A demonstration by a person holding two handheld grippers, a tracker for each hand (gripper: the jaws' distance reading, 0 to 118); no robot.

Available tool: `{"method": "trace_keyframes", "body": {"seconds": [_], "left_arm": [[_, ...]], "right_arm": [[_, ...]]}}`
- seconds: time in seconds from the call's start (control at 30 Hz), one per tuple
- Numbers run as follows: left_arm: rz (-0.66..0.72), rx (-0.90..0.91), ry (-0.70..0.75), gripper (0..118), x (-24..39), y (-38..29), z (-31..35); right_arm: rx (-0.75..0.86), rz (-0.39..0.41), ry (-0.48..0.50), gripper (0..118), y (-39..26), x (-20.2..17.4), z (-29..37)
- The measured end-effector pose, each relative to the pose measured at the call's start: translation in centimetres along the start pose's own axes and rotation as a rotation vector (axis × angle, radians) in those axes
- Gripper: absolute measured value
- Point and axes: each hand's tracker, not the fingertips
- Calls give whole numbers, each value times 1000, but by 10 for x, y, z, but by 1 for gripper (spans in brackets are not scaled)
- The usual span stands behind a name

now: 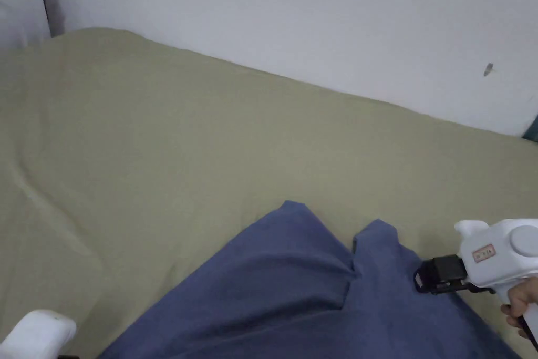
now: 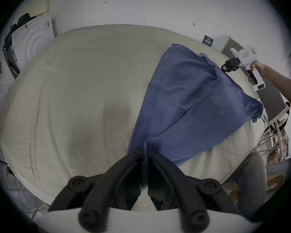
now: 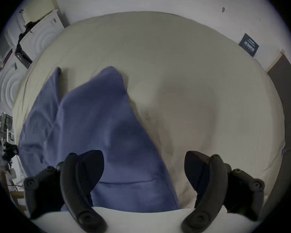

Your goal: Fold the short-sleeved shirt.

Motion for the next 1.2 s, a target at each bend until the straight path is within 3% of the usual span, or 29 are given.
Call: {"method": "trace_keyframes", "body": {"seconds": [0.03,0.17,0.23,0.27,0.33,0.43,0.53,0.6,0.8,0.97,1.2], "left_arm": [[8,-1,-4,6,-3,0,0],[34,-1,-17,6,-9,-1,-5],[45,0,-22,6,-10,-1,-6],[47,0,-24,6,-9,0,-6],[49,3,-21,6,-9,0,-2],[52,43,-21,6,-8,4,10],[74,132,-41,6,-8,21,32],[76,203,-69,6,-9,38,53],[-21,371,-47,6,5,123,112],[-36,453,-55,6,18,206,149],[-126,524,28,6,45,306,180]], "right_arm": [[-10,15,-5,72,-2,-2,-2],[-43,11,-2,52,-3,-2,-2],[-35,32,44,0,-2,-2,2],[-16,77,-26,0,-4,-12,10],[-1,48,13,0,-5,-14,19],[148,41,-33,0,-18,-23,61],[274,-8,15,0,-26,-20,112],[358,22,-27,0,-32,-22,151],[590,-79,-95,0,-36,3,266],[726,-117,-207,0,-32,15,342],[841,-146,-274,0,-6,26,406]]}}
